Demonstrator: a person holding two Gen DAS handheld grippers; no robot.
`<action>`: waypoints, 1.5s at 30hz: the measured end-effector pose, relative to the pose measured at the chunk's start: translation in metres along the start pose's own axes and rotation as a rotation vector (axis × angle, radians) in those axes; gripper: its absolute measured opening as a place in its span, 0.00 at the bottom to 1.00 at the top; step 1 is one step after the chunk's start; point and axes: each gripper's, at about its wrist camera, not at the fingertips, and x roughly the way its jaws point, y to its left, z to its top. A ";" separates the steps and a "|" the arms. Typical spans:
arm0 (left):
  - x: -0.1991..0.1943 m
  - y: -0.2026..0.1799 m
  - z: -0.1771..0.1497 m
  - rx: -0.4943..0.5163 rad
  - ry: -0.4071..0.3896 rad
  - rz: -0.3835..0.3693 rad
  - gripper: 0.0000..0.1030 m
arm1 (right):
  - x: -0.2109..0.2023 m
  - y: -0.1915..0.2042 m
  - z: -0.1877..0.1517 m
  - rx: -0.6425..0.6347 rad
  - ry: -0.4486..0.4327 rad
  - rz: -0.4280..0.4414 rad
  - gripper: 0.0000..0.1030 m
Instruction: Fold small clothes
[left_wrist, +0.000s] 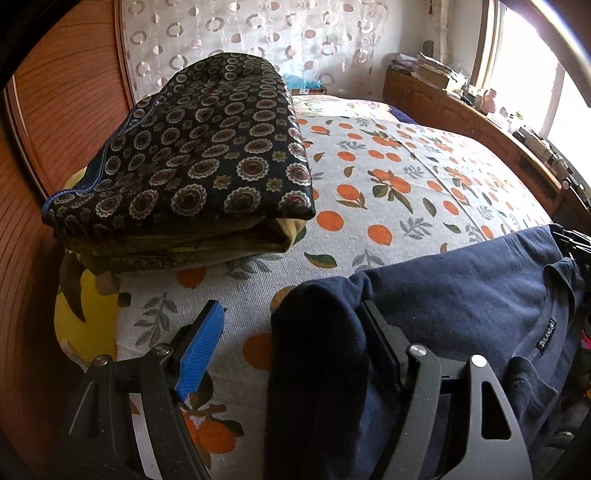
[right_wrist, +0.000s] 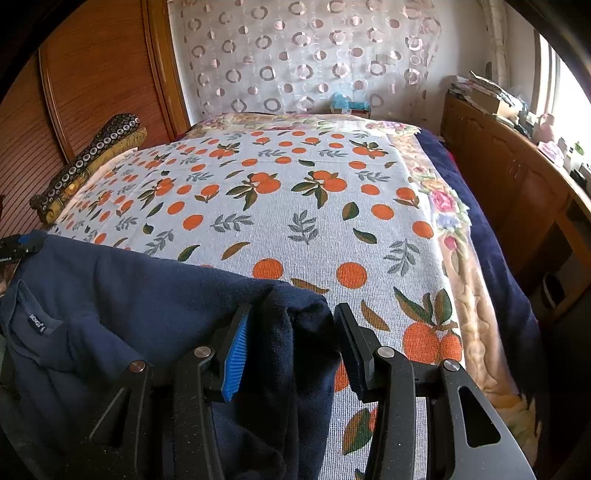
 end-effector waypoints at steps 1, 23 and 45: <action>0.000 0.000 0.000 0.003 0.001 0.000 0.73 | 0.000 0.000 0.000 -0.001 0.000 -0.002 0.46; -0.152 -0.054 0.005 0.062 -0.341 -0.192 0.12 | -0.122 0.038 -0.003 -0.098 -0.224 0.096 0.10; -0.356 -0.063 0.102 0.158 -0.874 -0.105 0.11 | -0.402 0.068 0.056 -0.305 -0.733 0.039 0.10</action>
